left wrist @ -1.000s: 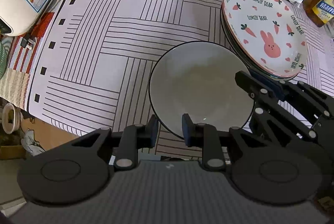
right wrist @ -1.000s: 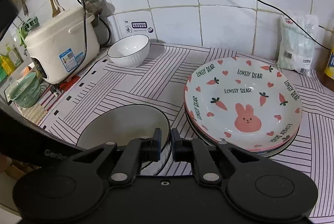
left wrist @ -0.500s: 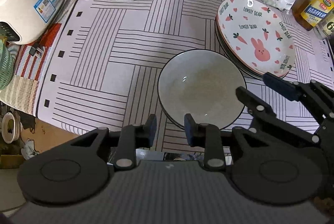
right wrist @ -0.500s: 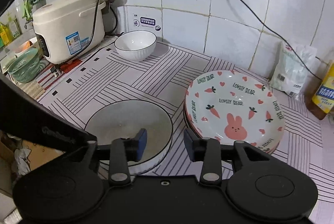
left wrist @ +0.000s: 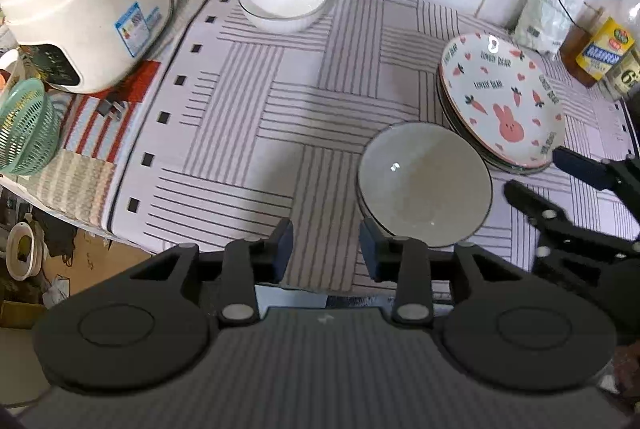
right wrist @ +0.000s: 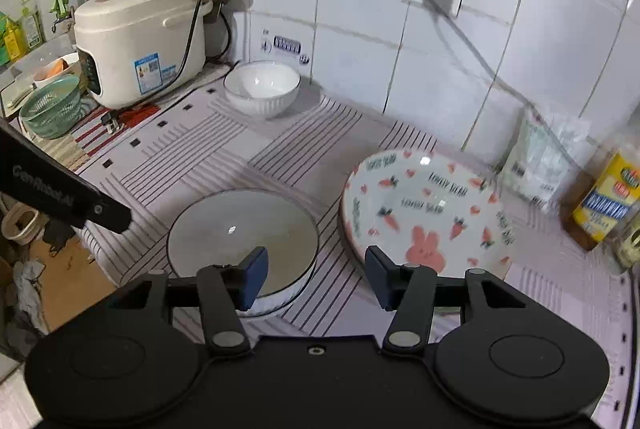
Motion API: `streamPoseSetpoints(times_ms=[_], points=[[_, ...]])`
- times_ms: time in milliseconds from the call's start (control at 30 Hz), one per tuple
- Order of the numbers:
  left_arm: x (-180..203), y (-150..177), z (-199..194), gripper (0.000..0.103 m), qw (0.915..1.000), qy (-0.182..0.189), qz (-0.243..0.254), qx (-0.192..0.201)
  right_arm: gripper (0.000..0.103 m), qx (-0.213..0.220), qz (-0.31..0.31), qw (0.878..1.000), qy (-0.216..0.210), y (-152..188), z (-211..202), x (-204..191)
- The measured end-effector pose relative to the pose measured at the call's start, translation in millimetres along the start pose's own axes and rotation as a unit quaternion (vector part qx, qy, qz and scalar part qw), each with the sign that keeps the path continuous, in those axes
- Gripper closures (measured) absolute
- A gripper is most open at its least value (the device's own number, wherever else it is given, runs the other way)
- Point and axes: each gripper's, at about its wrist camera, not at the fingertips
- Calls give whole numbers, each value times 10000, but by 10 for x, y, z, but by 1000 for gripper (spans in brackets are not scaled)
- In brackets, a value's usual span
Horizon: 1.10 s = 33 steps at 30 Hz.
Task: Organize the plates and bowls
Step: 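Move the right gripper to the bowl by the rice cooker, grasp rim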
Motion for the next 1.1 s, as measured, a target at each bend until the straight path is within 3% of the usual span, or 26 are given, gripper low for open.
streamPoseSetpoints(times_ms=[200,367,633,867,1100], points=[[-175,-145,-73,62,9995,-66,-59,317,42,227,-38,9990,-391,-208,-117,141],[-325,-413,-94,59,9974,-211,-404,551,43,298,-295,9912,-1258,-419,-49,211],[-613,-888,307,53,9919,-221,-788,970,42,640,-736,9752,-1986,-865,324,265],[-814,-1181,889,53,9820,-80,-1388,1279,42,953,-828,9706,-2049,-1081,968,346],[-1017,-1429,1375,52,9703,-26,-1923,1467,42,720,-839,9718,-2080,-1318,1770,189]])
Point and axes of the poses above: each gripper's, at about its wrist camera, not at the fingertips, and z roughly the way its jaws point, x to its right, y to its underside
